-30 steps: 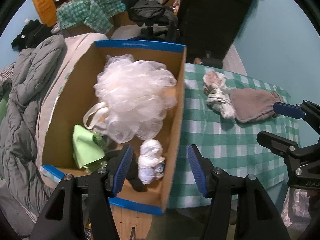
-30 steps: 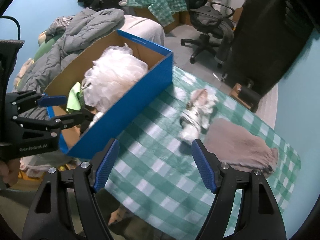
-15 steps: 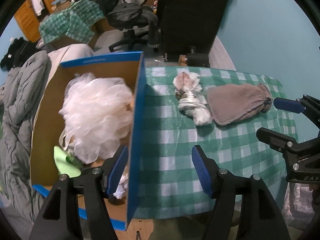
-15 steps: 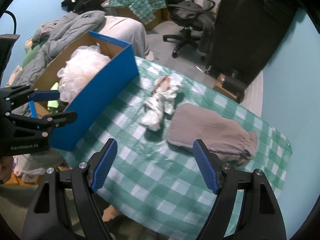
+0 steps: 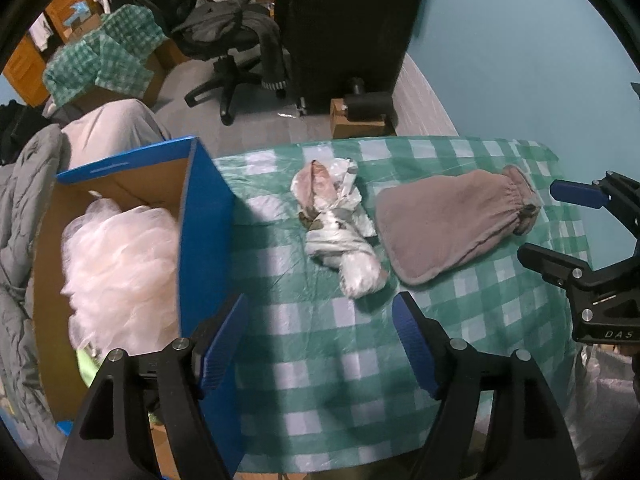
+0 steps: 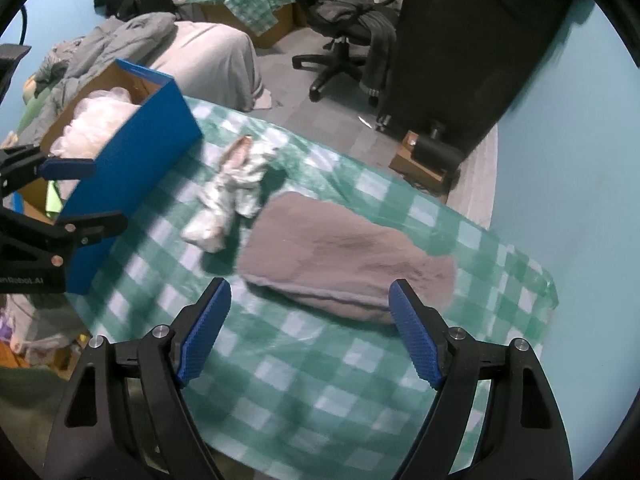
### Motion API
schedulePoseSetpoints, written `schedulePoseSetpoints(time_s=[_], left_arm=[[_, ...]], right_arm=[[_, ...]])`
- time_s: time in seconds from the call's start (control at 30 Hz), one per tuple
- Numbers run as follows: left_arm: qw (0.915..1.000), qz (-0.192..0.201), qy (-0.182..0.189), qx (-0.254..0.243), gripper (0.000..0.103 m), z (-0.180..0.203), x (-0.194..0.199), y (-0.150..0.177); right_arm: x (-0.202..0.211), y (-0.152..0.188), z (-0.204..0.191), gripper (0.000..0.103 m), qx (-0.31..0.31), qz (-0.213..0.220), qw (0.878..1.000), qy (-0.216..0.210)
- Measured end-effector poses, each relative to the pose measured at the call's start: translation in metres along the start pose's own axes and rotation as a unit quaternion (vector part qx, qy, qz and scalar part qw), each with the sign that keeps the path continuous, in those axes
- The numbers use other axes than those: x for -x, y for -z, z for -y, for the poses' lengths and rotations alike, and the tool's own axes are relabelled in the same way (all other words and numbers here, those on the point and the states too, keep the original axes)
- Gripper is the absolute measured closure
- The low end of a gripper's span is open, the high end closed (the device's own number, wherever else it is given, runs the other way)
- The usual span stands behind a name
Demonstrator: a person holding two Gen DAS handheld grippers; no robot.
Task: Organize soft objects
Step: 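Move both tools out of the box toward the plastic bundle and grey mitt, then grasp the white plastic-bag bundle with the left tool while the right grasps the grey mitt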
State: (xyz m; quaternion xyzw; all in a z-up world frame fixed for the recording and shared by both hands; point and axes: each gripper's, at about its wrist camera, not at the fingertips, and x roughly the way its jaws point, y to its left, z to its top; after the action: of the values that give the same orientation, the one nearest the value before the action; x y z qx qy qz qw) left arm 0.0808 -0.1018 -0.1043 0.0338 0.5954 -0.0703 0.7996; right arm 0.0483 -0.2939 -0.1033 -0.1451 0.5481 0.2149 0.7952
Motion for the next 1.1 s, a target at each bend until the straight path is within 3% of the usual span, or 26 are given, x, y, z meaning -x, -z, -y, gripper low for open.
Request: schedulePoseSetpoints(time_s=[0.67, 0.8, 1.1], left_arm=[[0.9979, -0.061, 0.010, 0.018, 0.023, -0.001, -0.069, -0.046], [0.9973, -0.072, -0.009, 0.009, 0.022, 0.001, -0.083, -0.051], [0.9945, -0.103, 0.005, 0.017, 0.022, 0.005, -0.109, -0.051]], right_arm=[[-0.071, -0.024, 0.050, 0.021, 0.041, -0.065, 0.997, -0.010], [-0.090, -0.026, 0.055, 0.021, 0.053, -0.089, 0.994, -0.020], [-0.121, -0.020, 0.054, 0.020, 0.085, -0.125, 0.988, -0.016]])
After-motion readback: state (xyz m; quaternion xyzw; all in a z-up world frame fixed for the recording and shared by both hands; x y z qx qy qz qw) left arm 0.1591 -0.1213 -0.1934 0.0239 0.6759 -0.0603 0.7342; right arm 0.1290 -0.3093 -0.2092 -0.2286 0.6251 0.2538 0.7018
